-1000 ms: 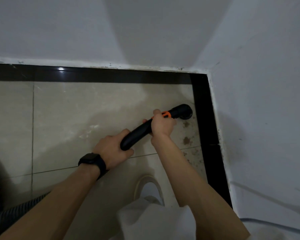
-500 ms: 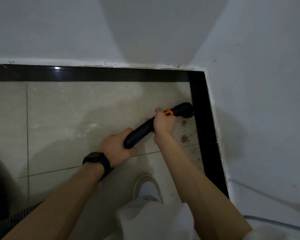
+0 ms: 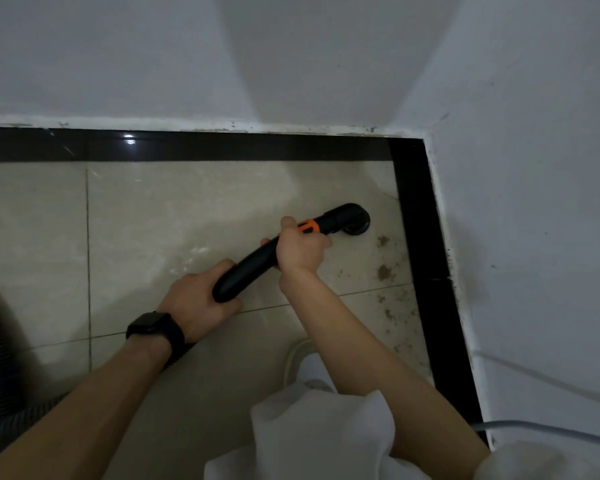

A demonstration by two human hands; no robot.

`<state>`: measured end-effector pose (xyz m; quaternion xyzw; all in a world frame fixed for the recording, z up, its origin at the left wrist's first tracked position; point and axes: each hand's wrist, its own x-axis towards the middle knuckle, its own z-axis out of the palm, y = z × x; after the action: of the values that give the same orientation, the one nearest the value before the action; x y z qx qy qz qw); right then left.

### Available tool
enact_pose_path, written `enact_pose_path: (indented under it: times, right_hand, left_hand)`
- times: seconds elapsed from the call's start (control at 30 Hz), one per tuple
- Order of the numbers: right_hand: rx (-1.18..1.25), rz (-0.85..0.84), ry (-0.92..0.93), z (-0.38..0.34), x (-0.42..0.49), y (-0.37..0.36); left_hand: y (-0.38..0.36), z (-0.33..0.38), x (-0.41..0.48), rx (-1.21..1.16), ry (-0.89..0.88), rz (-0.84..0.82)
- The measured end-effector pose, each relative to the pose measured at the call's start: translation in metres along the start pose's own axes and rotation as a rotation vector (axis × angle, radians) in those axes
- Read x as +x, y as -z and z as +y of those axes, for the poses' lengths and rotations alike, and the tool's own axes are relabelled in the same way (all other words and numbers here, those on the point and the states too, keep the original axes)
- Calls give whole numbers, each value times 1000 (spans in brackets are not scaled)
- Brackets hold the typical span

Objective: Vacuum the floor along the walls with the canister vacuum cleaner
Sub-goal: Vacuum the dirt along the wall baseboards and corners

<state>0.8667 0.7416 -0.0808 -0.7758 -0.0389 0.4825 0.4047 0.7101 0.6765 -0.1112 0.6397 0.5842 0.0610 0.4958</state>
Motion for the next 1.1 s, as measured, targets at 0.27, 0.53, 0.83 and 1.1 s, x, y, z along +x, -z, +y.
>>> enact_pose_path:
  times: [0.27, 0.53, 0.83, 1.1]
  right_hand:
    - [-34, 92, 19, -14, 24, 37]
    - [-30, 128, 29, -25, 47, 61]
    - [67, 143, 51, -27, 46, 56]
    - [58, 51, -16, 3, 5, 16]
  left_hand:
    - [-36, 28, 17, -32, -22, -43]
    - [-57, 54, 31, -49, -39, -70]
    - [-48, 60, 34, -52, -50, -77]
    - [-7, 11, -1, 26, 9, -58]
